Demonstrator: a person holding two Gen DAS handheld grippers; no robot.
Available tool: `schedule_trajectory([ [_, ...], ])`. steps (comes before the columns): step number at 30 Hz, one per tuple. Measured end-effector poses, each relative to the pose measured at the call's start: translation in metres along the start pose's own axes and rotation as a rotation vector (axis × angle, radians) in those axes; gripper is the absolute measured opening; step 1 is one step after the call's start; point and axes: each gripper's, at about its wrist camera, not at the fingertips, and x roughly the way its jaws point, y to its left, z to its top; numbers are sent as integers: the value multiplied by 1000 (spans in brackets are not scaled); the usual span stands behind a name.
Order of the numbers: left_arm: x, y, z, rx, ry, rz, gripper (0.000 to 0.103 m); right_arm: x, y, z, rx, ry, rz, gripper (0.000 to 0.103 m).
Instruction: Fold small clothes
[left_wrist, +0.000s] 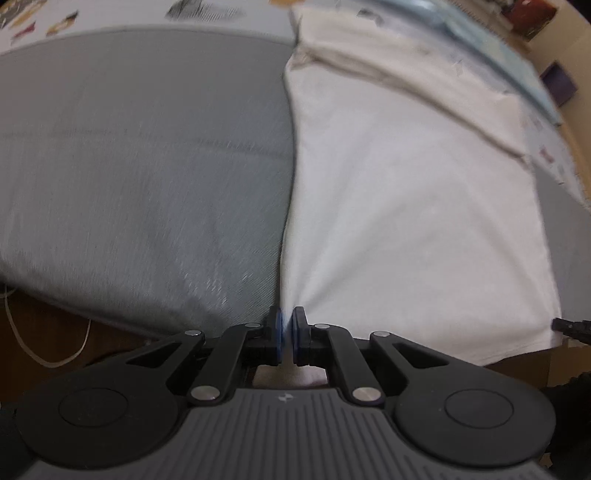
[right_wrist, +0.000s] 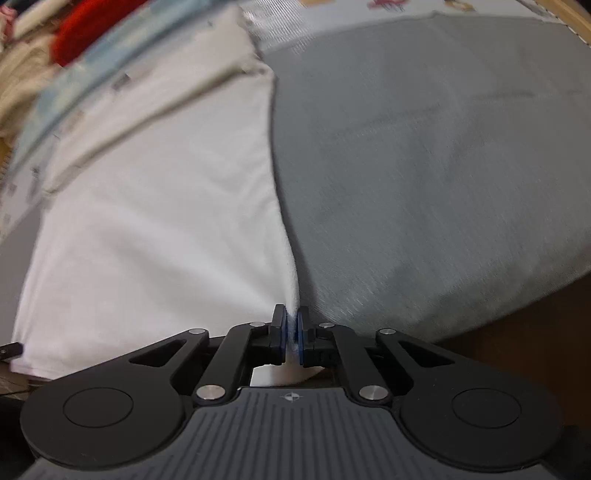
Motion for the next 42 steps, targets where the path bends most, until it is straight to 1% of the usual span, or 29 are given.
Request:
schedule_trajectory([
  [1, 4, 2, 0, -13, 17, 11, 7, 5, 1, 0, 2, 23, -22, 11],
  [3, 6, 2, 0, -15, 23, 13, 8, 8, 4, -1, -16, 36, -36, 12],
  [4, 6, 1, 0, -9, 26, 15, 9, 9, 6, -1, -29, 37, -41, 13],
  [12, 13, -4, -3, 20, 39, 35, 10, 11, 9, -1, -59, 33, -50, 13],
  [14, 11, -6, -3, 29, 18, 32, 5, 10, 11, -2, -69, 22, -48, 6],
  [15, 8, -7, -2, 36, -6, 23, 1, 8, 12, -3, -75, 10, -42, 5],
  [16, 3, -8, -2, 44, -26, 17, 1, 4, 15, -5, -80, -3, -37, 5],
  [18, -10, -13, -1, 70, -65, 5, 1, -9, 17, -5, -85, -49, -7, 4],
  [20, -30, -19, 1, 107, -105, -22, 1, -27, 17, -1, -76, -98, 24, 4],
  [23, -62, -26, 2, 160, -160, -41, 0, -66, 18, 5, -53, -191, 111, 4],
  [27, -111, -30, -8, 224, -235, -76, 0, -112, 20, 9, -77, -263, 167, 3],
  [30, -146, -22, -23, 253, -267, -115, 0, -142, 12, 2, -85, -272, 212, 3],
  [32, -170, -15, -38, 274, -281, -120, 0, -161, 5, -9, -102, -274, 250, 3],
  [34, -194, -10, -53, 287, -297, -143, 0, -178, -3, -19, -114, -270, 279, 3],
  [36, -208, -5, -62, 296, -311, -169, 0, -190, -12, -30, -107, -260, 305, 3],
  [39, -207, -2, -54, 281, -312, -196, 0, -198, -22, -36, -75, -245, 334, 3],
  [41, -189, -2, -34, 271, -302, -180, 0, -191, -23, -29, -47, -232, 343, 3],
  [42, -179, -1, -21, 260, -296, -170, 0, -184, -21, -21, -46, -227, 334, 3],
])
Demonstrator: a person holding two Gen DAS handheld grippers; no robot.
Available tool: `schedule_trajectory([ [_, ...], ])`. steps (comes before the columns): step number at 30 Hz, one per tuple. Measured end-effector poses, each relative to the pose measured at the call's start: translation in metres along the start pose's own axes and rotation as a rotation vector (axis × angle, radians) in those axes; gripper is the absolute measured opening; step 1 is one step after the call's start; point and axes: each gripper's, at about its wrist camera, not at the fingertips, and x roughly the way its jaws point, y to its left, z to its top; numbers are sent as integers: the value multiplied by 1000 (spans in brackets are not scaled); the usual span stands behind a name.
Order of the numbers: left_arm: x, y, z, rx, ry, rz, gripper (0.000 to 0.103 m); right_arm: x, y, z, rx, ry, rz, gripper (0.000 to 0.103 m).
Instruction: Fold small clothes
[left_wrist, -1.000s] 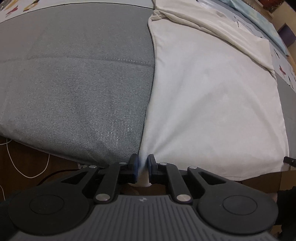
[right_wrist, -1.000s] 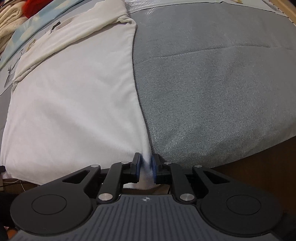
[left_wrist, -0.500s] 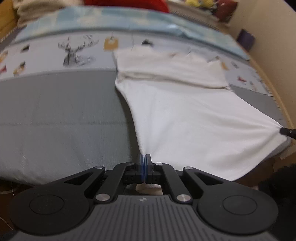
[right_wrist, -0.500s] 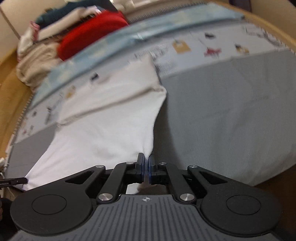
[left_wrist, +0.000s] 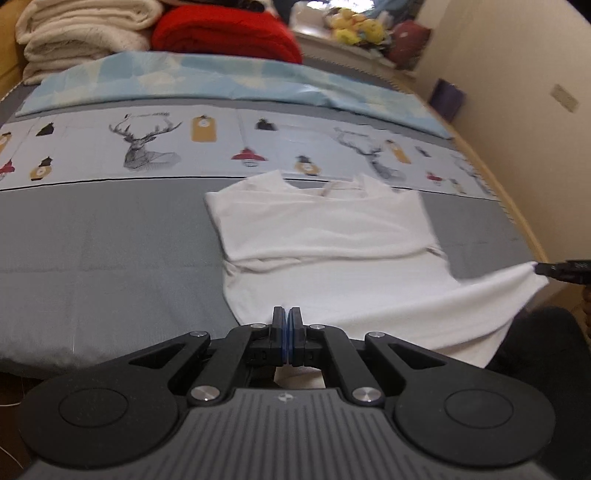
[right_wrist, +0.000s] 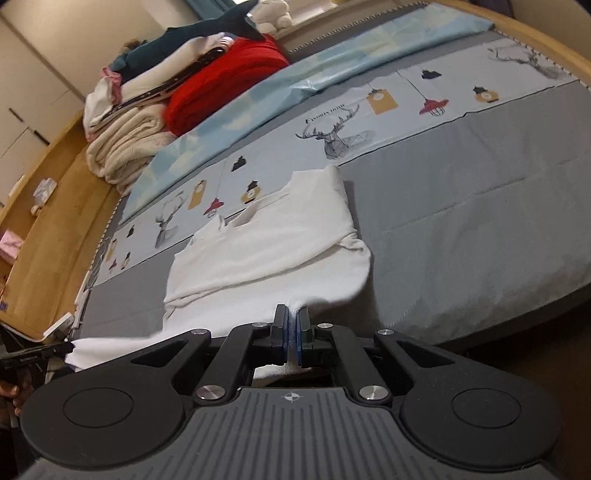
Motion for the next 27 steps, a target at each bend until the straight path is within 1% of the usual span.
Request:
schedule_trajectory([
  [2, 36, 15, 23, -27, 23, 14, 0, 22, 0, 13, -1, 11, -22, 3],
  [4, 75, 34, 50, -75, 53, 23, 0, 54, -1, 36, -1, 26, -42, 3],
  [6, 115, 50, 79, -85, 69, 45, 0, 89, -1, 60, -16, 44, -81, 3],
  [7, 133, 60, 90, -107, 85, 47, 1, 108, -3, 72, -22, 53, -98, 3],
  [8, 152, 69, 100, -140, 93, 47, 1, 126, -4, 84, -25, 48, -115, 3],
  [10, 175, 89, 113, -203, 69, 82, 3, 159, -12, 107, 46, 8, -155, 7],
  [11, 183, 100, 114, -250, 63, 93, 5, 172, -15, 115, 67, -33, -195, 7],
  [12, 189, 108, 112, -290, 73, 87, 8, 180, -16, 118, 52, -66, -226, 7],
  [13, 193, 115, 109, -315, 97, 75, 8, 188, -19, 119, 36, -86, -252, 7],
  [14, 195, 117, 107, -311, 129, 80, 8, 195, -23, 116, 29, -88, -258, 7],
  [15, 195, 117, 106, -282, 137, 91, 9, 201, -29, 110, 31, -72, -254, 7],
  [16, 193, 116, 106, -246, 134, 102, 16, 208, -34, 106, 27, -23, -260, 7],
  [17, 192, 116, 105, -235, 133, 99, 19, 214, -36, 104, 3, 22, -275, 7],
  [18, 194, 117, 104, -239, 137, 84, 24, 218, -36, 102, -41, 35, -296, 8],
  [19, 198, 119, 102, -245, 144, 62, 24, 221, -34, 102, -79, 50, -315, 10],
  [20, 201, 117, 99, -244, 146, 53, 24, 224, -33, 101, -106, 55, -315, 16],
  [21, 205, 115, 98, -237, 146, 50, 25, 227, -33, 101, -124, 59, -309, 20],
  [22, 208, 111, 97, -228, 146, 53, 29, 230, -34, 99, -131, 61, -307, 27],
  [23, 211, 108, 97, -221, 147, 51, 31, 233, -36, 96, -131, 62, -307, 29],
  [24, 213, 103, 96, -214, 145, 49, 36, 237, -37, 94, -127, 63, -302, 30],
  [25, 217, 99, 97, -208, 140, 47, 43, 240, -37, 94, -124, 67, -295, 30],
  [26, 221, 95, 99, -201, 139, 48, 46, 244, -35, 94, -130, 78, -290, 31],
  [27, 226, 90, 101, -191, 144, 53, 48, 247, -31, 94, -149, 69, -284, 31],
])
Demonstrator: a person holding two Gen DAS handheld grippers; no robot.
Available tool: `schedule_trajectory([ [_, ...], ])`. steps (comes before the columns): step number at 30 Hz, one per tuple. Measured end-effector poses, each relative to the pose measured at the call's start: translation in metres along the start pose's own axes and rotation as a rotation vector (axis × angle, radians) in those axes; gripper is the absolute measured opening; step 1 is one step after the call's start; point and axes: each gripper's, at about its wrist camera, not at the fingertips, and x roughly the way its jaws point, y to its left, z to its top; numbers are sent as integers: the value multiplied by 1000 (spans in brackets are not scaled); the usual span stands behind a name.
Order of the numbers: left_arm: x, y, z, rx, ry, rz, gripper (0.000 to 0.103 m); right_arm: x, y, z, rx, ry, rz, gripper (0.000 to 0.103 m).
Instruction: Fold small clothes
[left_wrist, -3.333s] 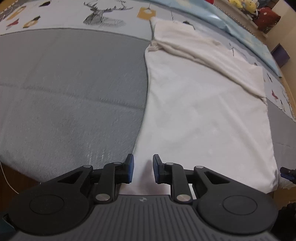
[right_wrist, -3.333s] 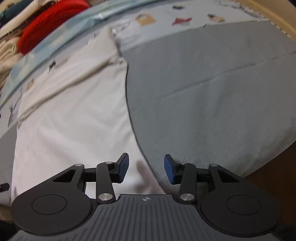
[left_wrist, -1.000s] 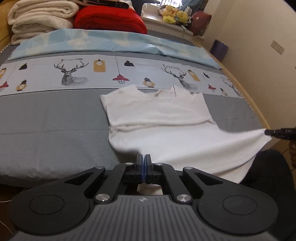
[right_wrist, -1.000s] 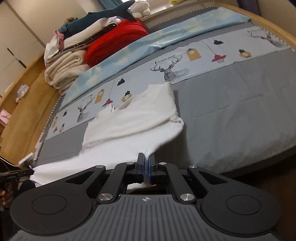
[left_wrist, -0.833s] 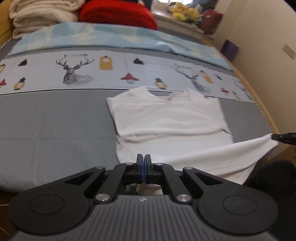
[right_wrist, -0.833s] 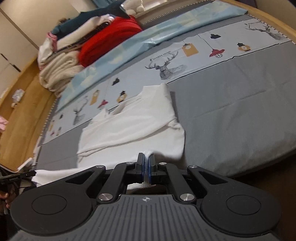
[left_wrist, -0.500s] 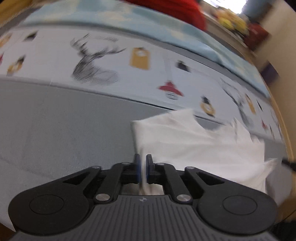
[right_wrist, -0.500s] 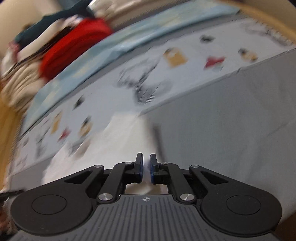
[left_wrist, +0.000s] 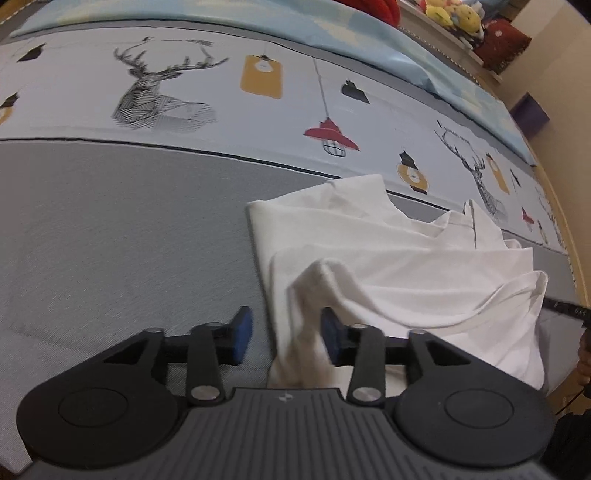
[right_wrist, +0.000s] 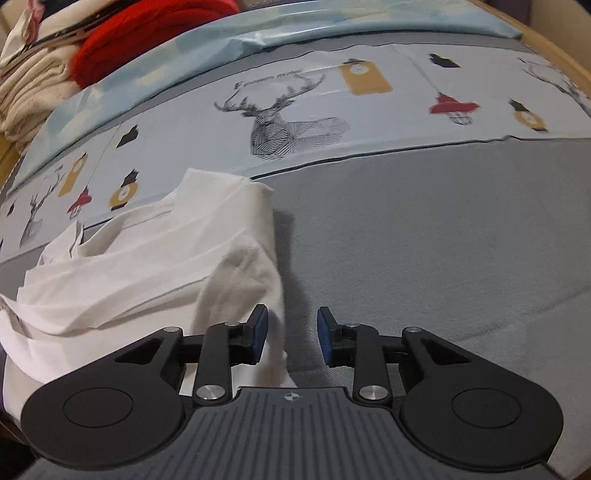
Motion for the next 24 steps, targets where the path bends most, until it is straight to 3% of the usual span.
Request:
schedule_trajectory([
  [3, 11, -14, 8, 27, -9, 9, 48, 2, 9, 10, -21, -44, 14, 43],
  [11, 27, -33, 32, 24, -65, 13, 48, 19, 19, 28, -22, -79, 1, 43],
  [12, 30, -34, 33, 29, -57, 18, 46, 20, 20, 31, -17, -83, 7, 41],
  [14, 36, -34, 34, 39, -26, 26, 25, 23, 19, 35, -7, -94, 16, 11],
  [15, 38, -35, 35, 50, -17, 29, 17, 23, 19, 37, 2, -100, 22, 8],
  [19, 28, -27, 43, 30, -78, 46, 13, 18, 19, 44, 27, -139, 28, 6],
  [24, 4, -16, 58, -61, -256, 64, 13, -4, 7, 60, 202, -324, 52, 6],
])
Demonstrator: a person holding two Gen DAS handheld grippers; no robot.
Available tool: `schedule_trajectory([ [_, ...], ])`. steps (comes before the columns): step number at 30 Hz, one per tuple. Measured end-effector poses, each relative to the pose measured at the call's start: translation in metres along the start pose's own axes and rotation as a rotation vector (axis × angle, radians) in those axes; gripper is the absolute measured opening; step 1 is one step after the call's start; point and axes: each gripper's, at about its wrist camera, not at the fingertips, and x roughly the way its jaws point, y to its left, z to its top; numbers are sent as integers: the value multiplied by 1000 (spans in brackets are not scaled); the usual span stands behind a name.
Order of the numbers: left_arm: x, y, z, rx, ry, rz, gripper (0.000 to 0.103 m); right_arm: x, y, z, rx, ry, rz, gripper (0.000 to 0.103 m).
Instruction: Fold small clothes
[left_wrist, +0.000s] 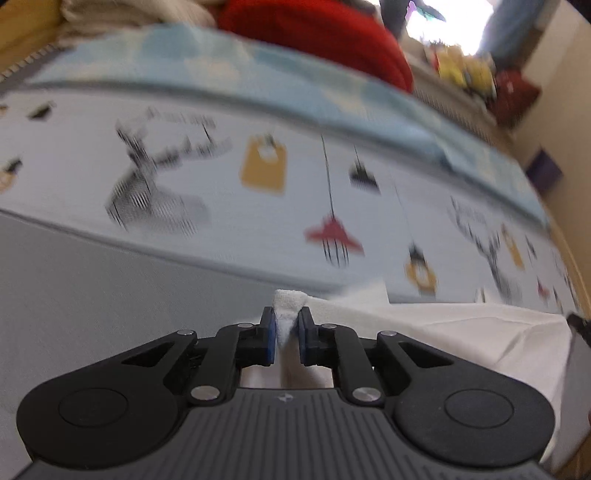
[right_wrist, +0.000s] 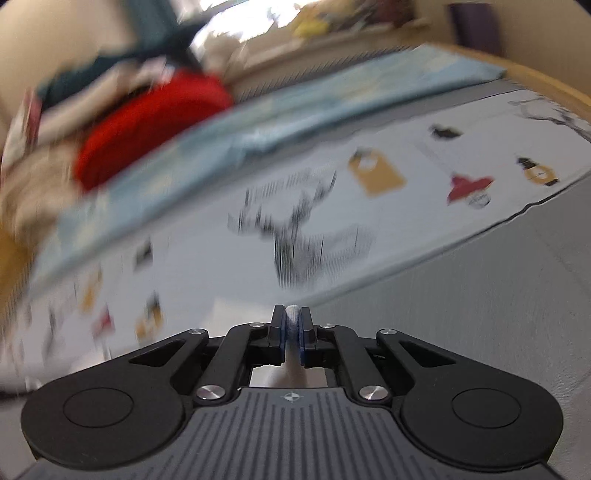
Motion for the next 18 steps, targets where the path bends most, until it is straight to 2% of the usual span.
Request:
schedule_trajectory([
  [3, 2, 1, 7, -25, -44, 15, 13, 6, 2, 8, 50, -62, -25, 6],
  [8, 13, 3, 14, -47, -37, 25, 13, 28, 12, 8, 55, -52, -54, 6],
  [10, 16, 6, 16, -74, -47, 21, 18, 34, 14, 8, 66, -48, -64, 6],
  [11, 17, 9, 17, -94, -58, 40, 19, 37, 13, 7, 72, -49, -86, 8],
  [12, 18, 12, 17, -108, -54, 47, 25, 40, 11, 7, 77, -45, -123, 13],
  [13, 19, 17, 17, -124, -36, 41, 28, 42, 10, 5, 80, -34, -157, 29],
  [14, 21, 21, 16, -144, -7, 26, 29, 44, 6, 4, 82, -13, -193, 38],
  [16, 25, 28, 13, -174, 50, -2, 29, 44, 1, 2, 72, 14, -185, 38],
  [18, 28, 30, 9, -181, 85, -10, 29, 43, -5, 0, 56, 46, -142, 38],
])
